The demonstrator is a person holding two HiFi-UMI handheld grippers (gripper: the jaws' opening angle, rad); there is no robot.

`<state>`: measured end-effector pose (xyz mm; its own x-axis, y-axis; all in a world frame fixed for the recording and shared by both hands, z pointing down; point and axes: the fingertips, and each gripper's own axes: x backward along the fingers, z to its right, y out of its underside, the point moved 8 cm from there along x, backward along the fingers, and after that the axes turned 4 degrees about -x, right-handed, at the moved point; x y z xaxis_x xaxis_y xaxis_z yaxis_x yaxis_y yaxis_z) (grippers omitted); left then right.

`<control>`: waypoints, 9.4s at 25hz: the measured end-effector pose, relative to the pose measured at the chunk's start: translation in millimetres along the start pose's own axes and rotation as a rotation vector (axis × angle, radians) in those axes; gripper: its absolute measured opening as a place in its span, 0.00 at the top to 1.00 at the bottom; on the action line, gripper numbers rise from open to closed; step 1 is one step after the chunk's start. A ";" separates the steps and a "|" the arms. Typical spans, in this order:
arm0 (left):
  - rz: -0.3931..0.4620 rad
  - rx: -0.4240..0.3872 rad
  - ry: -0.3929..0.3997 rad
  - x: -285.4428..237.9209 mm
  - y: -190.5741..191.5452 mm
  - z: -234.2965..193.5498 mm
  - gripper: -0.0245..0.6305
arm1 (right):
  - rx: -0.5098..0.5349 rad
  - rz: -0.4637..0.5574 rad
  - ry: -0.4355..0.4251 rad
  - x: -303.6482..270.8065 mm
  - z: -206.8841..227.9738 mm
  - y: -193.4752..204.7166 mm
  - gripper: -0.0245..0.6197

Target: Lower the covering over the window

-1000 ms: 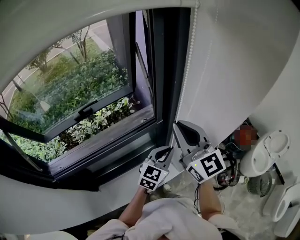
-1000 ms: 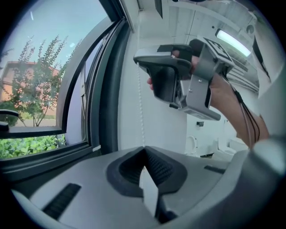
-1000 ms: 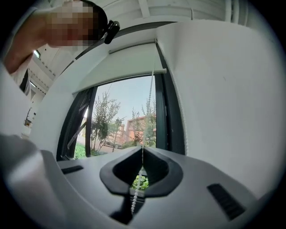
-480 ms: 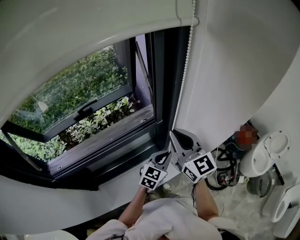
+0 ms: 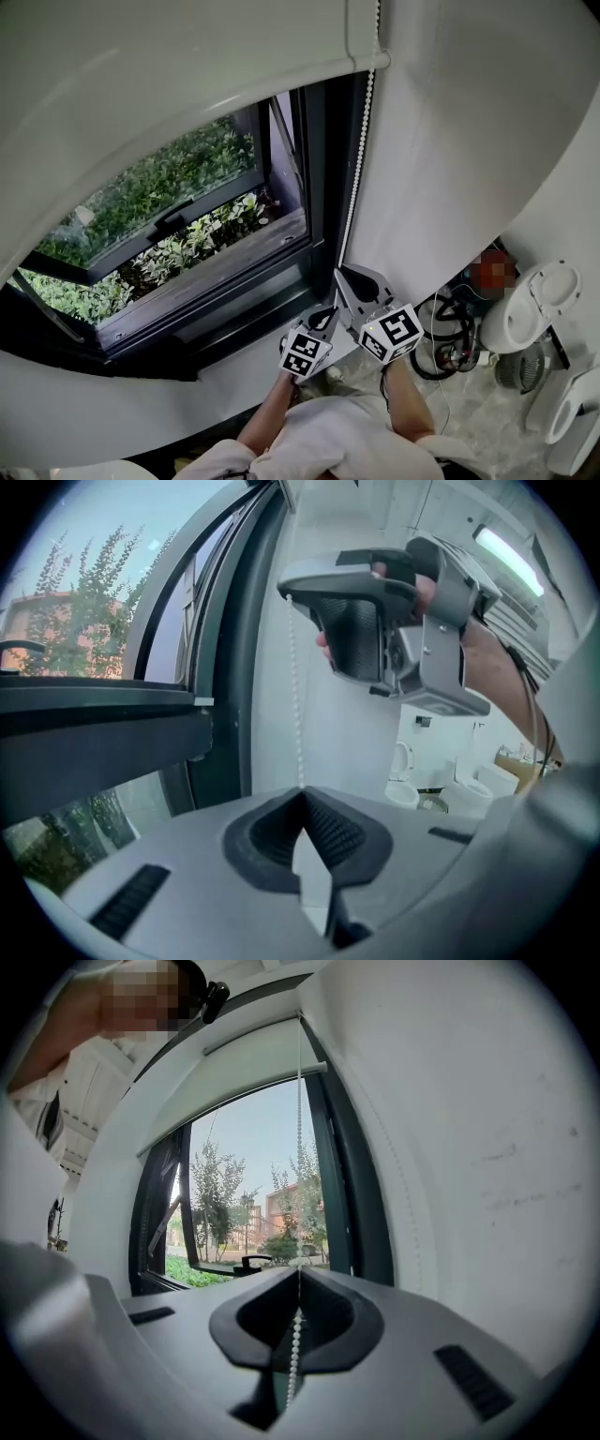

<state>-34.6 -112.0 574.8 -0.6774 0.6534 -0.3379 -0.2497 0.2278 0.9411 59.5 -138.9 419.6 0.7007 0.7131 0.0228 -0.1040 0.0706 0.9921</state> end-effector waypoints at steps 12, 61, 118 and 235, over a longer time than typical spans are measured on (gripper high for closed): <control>-0.088 0.030 0.011 -4.2 34.1 3.3 0.94 | -0.075 -0.060 0.000 0.8 0.7 36.7 0.96; 0.356 -0.076 0.011 88.0 -176.4 -27.1 0.76 | -0.149 -0.209 0.009 12.8 4.1 95.7 0.96; 0.194 -0.078 -0.129 25.7 -113.7 -34.7 0.94 | -0.235 -0.621 -0.019 17.4 -9.0 237.9 0.96; -0.257 0.140 -0.057 -12.2 118.2 -1.2 0.94 | -0.176 -0.252 -0.057 -39.2 5.9 106.0 0.95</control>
<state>-56.6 -93.9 690.1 -0.5635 0.6001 -0.5678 -0.3072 0.4858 0.8183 25.2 -163.5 524.5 0.7578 0.6180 -0.2094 -0.0393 0.3636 0.9307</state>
